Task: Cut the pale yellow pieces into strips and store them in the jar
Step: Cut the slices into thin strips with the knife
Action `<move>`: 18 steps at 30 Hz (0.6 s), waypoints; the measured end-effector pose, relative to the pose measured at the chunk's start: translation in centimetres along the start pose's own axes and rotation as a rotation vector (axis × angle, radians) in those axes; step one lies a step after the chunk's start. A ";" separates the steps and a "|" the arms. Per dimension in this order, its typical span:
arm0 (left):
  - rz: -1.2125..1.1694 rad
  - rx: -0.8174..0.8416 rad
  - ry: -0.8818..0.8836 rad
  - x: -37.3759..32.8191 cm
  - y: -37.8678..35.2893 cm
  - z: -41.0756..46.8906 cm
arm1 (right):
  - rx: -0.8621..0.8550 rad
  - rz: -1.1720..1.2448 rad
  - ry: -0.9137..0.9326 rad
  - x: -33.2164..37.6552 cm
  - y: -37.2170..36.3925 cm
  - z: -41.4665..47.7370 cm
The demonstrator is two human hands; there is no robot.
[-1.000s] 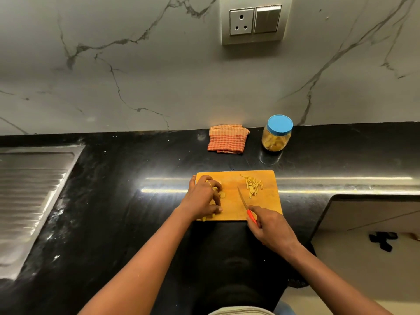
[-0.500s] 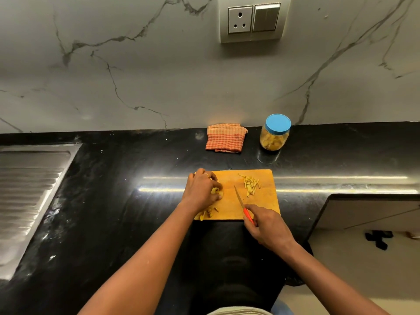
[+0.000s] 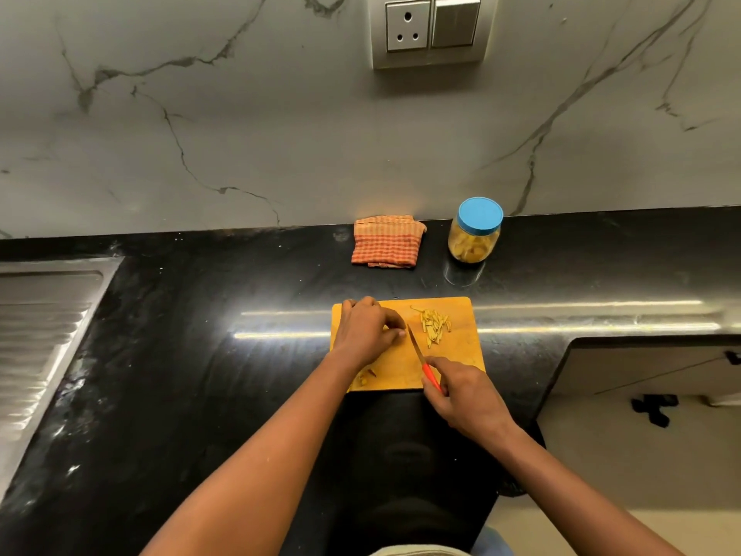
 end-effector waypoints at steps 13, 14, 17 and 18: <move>-0.001 -0.030 0.056 1.1 -1.1 0.0 | -0.021 -0.058 -0.025 -0.2 -0.5 0.4; -0.004 -0.020 0.046 1.2 -1.1 0.0 | -0.017 -0.068 -0.023 -0.2 -0.6 0.3; -0.009 -0.021 0.026 0.7 -1.1 -0.2 | -0.002 -0.086 -0.016 0.0 -1.0 0.3; 0.000 -0.031 0.020 0.6 -1.1 -0.2 | -0.005 -0.085 -0.010 0.1 -1.0 0.2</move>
Point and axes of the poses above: each hand's wrist, its own z-axis towards the middle knuckle, its own y-axis out of the back of the hand, x = y × z, the point moved 6 cm from there along z, towards the middle knuckle, and after that the axes turned 13 degrees about -x, right-handed, at the moved point
